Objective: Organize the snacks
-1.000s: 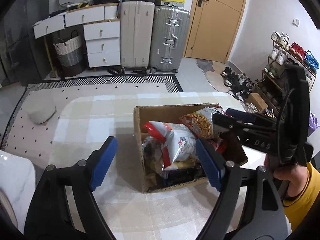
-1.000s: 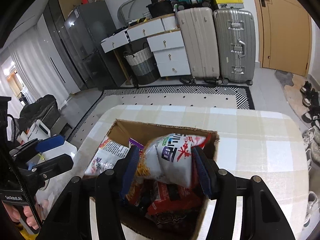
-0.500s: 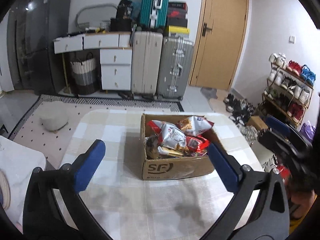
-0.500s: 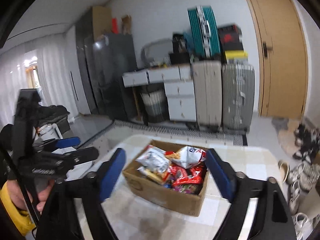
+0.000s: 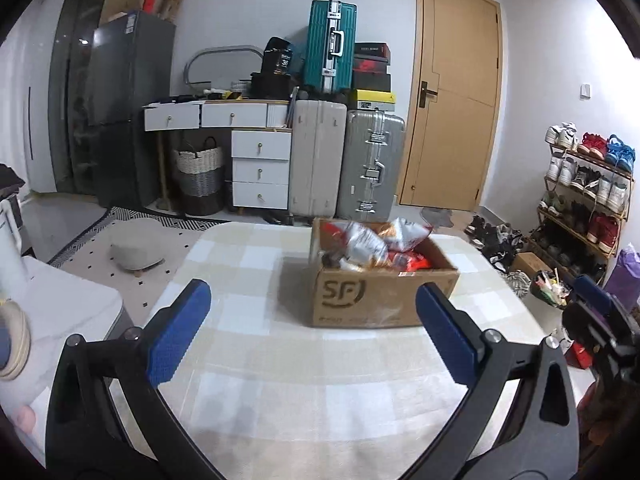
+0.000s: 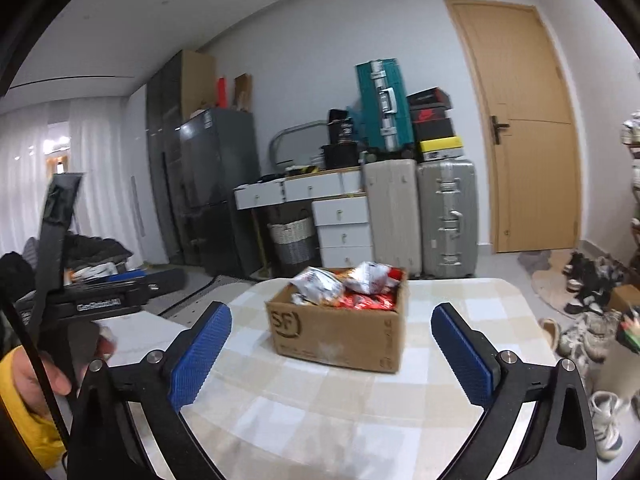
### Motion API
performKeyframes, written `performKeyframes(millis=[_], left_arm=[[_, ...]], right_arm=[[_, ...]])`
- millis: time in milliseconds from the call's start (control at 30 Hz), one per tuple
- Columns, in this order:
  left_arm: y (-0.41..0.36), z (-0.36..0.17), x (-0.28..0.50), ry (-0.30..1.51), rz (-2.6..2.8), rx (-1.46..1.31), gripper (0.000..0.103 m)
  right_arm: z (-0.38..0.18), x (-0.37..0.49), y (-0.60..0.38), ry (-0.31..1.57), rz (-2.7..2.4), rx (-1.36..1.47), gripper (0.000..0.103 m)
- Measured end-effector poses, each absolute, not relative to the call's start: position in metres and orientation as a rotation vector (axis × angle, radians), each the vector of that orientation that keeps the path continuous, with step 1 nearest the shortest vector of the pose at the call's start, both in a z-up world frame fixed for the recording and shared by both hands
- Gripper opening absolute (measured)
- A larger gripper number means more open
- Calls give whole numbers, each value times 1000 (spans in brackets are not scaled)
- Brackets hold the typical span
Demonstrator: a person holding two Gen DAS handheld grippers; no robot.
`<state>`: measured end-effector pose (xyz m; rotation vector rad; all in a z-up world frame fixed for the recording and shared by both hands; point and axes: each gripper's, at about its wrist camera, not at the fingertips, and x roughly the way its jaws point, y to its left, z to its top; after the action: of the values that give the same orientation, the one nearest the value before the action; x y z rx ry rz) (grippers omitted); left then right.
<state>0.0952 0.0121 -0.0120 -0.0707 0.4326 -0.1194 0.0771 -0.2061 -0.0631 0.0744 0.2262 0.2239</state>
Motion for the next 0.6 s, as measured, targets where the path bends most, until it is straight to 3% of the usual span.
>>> performKeyframes(millis=[367,600], left_arm=[[8,-98,85,414,-108,-17,102],[0,-125,97,392,-117,-13,102]], right_arm=[[-128,47,-217,181,44,-17,102],[-137,54,-232,173,38,49,102]])
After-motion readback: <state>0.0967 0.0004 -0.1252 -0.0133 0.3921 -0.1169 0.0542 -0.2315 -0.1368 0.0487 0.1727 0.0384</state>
